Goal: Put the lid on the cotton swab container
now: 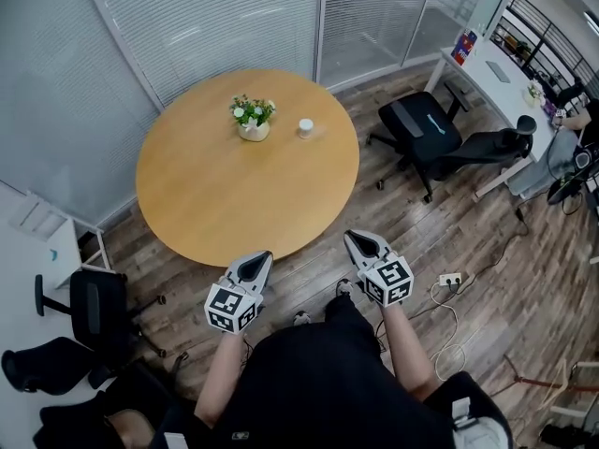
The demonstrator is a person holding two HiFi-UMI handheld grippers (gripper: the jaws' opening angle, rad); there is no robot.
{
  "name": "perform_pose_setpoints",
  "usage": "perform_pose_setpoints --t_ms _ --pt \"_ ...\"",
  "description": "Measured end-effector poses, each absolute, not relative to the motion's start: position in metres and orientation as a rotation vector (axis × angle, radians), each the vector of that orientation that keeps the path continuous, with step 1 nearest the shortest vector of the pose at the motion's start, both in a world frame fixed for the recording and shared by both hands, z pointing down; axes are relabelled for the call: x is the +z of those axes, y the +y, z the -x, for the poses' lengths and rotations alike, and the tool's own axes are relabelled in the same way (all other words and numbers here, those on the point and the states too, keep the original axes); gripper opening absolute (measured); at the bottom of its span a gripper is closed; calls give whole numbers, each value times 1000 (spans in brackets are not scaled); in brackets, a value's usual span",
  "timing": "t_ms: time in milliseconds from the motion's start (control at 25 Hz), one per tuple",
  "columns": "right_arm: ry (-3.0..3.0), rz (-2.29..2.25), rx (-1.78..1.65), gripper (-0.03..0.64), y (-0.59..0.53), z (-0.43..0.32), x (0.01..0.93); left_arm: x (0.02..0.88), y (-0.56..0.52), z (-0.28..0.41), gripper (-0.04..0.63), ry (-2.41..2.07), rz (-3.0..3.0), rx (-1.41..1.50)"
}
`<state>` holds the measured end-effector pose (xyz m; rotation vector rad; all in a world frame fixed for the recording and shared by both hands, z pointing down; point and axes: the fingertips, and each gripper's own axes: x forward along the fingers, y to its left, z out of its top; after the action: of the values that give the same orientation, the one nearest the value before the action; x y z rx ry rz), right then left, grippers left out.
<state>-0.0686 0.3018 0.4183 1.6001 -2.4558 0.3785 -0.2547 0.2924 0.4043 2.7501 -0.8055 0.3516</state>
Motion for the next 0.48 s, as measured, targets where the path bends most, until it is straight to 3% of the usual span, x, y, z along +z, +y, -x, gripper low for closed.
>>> perform_pose_setpoints --t_ms 480 --pt "-2492 -1512 396 8 269 27 427 401 266 209 6 -875 -2729 362"
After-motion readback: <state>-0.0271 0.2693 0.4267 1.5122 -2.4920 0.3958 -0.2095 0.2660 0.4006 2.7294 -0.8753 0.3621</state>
